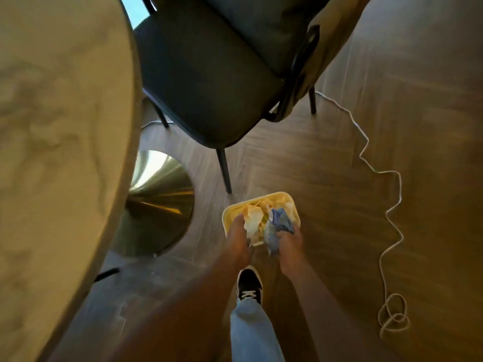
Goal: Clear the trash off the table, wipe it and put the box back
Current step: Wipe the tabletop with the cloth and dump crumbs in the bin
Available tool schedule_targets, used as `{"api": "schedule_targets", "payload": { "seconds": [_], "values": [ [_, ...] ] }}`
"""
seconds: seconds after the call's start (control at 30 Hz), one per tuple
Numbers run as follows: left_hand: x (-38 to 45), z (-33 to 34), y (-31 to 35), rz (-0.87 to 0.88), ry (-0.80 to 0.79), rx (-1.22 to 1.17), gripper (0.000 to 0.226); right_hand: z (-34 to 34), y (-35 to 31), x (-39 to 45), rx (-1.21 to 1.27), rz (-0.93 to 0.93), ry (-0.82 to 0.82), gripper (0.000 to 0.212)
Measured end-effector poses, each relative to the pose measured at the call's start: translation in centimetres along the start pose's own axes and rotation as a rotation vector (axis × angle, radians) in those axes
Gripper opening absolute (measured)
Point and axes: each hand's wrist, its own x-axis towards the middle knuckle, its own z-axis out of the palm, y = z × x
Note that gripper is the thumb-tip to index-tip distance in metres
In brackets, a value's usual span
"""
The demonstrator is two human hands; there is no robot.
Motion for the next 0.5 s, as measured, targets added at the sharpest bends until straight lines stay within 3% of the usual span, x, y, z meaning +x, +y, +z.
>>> {"api": "schedule_targets", "payload": {
  "seconds": [0.1, 0.2, 0.3, 0.4, 0.5],
  "values": [
    [2.3, 0.3, 0.3, -0.036, 0.024, 0.084, 0.064, 0.6, 1.0, 2.4, -0.007, 0.078, 0.015, 0.04],
    [3.9, 0.8, 0.4, -0.041, 0.062, 0.127, 0.057, 0.6, 2.3, 1.4, -0.194, -0.225, -0.011, 0.043],
    [5.0, 1.7, 0.2, -0.034, -0.027, 0.078, 0.044, 1.1, 3.2, -0.7, -0.343, -0.479, -0.117, 0.046],
    [6.1, 2.0, 0.5, -0.04, -0.102, 0.028, 0.061, 1.6, 3.9, 0.4, -0.445, -0.596, -0.177, 0.056],
    [6.8, 1.7, 1.7, -0.018, -0.112, -0.032, 0.055, 1.5, 3.9, 3.4, -0.507, -0.597, -0.156, 0.064]
  ]
}}
